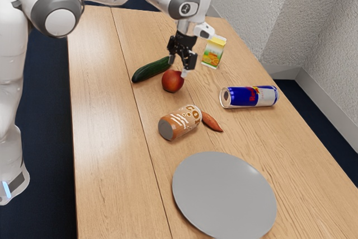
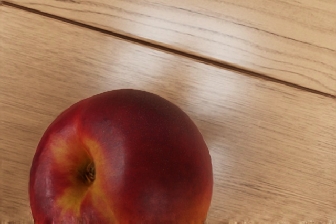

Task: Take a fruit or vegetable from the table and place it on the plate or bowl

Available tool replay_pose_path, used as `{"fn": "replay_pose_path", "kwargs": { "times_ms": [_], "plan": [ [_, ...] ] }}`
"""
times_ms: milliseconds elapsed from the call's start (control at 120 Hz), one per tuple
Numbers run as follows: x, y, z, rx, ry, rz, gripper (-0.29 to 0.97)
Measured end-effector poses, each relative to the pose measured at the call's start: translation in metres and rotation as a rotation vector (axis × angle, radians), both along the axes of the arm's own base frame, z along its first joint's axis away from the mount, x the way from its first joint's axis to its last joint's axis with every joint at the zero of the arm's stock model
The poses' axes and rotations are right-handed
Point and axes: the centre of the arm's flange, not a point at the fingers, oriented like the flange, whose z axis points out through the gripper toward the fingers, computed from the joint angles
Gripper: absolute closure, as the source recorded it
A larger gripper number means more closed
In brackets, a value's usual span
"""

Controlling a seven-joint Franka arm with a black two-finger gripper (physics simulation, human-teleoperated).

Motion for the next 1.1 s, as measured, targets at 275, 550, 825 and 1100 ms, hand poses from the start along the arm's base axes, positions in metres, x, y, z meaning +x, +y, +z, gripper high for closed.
{"fn": "replay_pose_path", "kwargs": {
  "times_ms": [275,550,825,1100],
  "plan": [
    [-0.008,0.011,-0.003,-0.009,0.003,0.017,0.0],
    [-0.008,0.026,-0.006,0.009,-0.011,0.037,0.0],
    [-0.006,0.02,0.006,-0.002,-0.051,0.027,0.0],
    [-0.008,0.018,-0.015,-0.049,-0.039,0.047,0.0]
  ]
}}
